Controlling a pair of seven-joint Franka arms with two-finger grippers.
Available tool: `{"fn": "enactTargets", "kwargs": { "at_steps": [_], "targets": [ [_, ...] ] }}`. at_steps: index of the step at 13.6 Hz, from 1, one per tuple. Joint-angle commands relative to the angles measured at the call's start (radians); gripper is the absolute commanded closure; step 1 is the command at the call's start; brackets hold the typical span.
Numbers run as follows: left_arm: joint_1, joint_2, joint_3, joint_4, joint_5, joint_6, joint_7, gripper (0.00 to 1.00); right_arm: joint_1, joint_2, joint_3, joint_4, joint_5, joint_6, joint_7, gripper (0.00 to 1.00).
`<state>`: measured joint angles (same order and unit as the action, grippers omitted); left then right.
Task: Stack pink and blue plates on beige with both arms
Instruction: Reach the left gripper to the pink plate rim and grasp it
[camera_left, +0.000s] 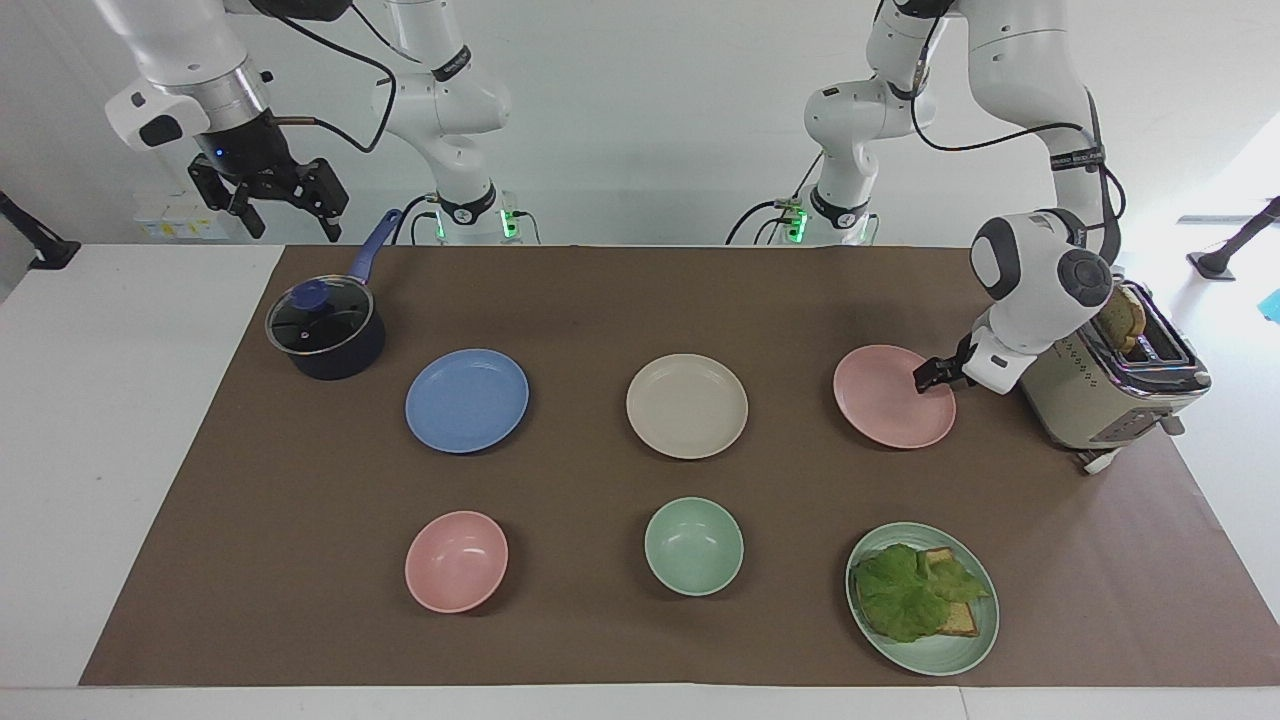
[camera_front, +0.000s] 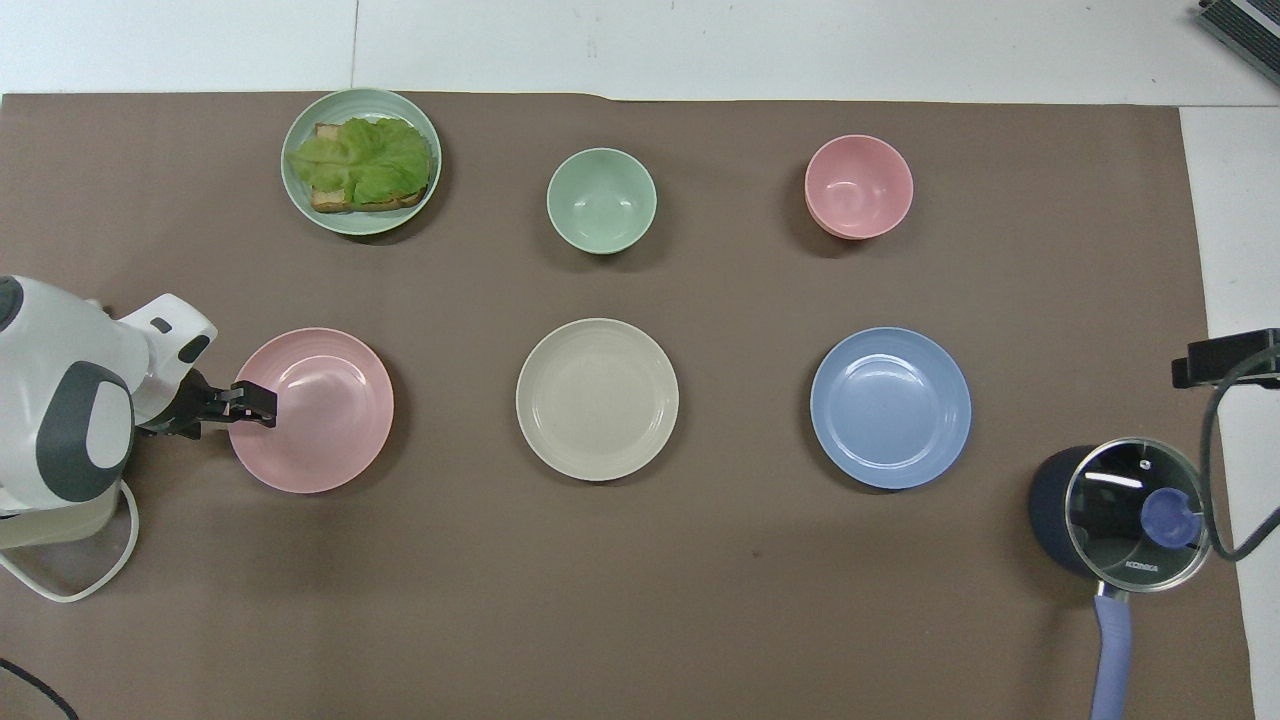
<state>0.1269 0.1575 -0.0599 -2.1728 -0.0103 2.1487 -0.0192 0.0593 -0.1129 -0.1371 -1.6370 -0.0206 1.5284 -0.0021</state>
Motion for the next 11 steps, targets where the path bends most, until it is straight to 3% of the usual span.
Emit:
{"fn": "enactTargets", "kwargs": {
  "at_steps": [1, 2, 4, 7, 9, 11],
  "targets": [
    [0.0, -0.032, -0.006, -0.032, 0.018, 0.005, -0.011, 0.89, -0.006, -0.001, 0.005, 0.005, 0.019, 0.001, 0.013, 0.0],
    [-0.001, -0.03, -0.006, -0.025, 0.018, 0.005, -0.013, 0.98, -0.006, -0.001, 0.005, 0.005, 0.019, 0.001, 0.013, 0.0],
    [0.008, -0.027, -0.008, -0.016, 0.018, -0.009, -0.004, 1.0, -0.006, -0.001, 0.005, 0.005, 0.019, 0.001, 0.013, 0.0],
    [0.003, -0.015, -0.011, 0.124, 0.003, -0.155, -0.002, 1.0, -0.006, -0.001, 0.005, 0.005, 0.019, 0.001, 0.013, 0.0],
    [0.008, -0.018, -0.009, 0.214, -0.106, -0.261, -0.014, 1.0, -0.006, -0.001, 0.005, 0.005, 0.019, 0.001, 0.013, 0.0],
    [0.005, -0.03, -0.011, 0.238, -0.193, -0.291, -0.027, 1.0, -0.006, -0.002, 0.005, 0.005, 0.019, 0.001, 0.013, 0.0]
  ]
}}
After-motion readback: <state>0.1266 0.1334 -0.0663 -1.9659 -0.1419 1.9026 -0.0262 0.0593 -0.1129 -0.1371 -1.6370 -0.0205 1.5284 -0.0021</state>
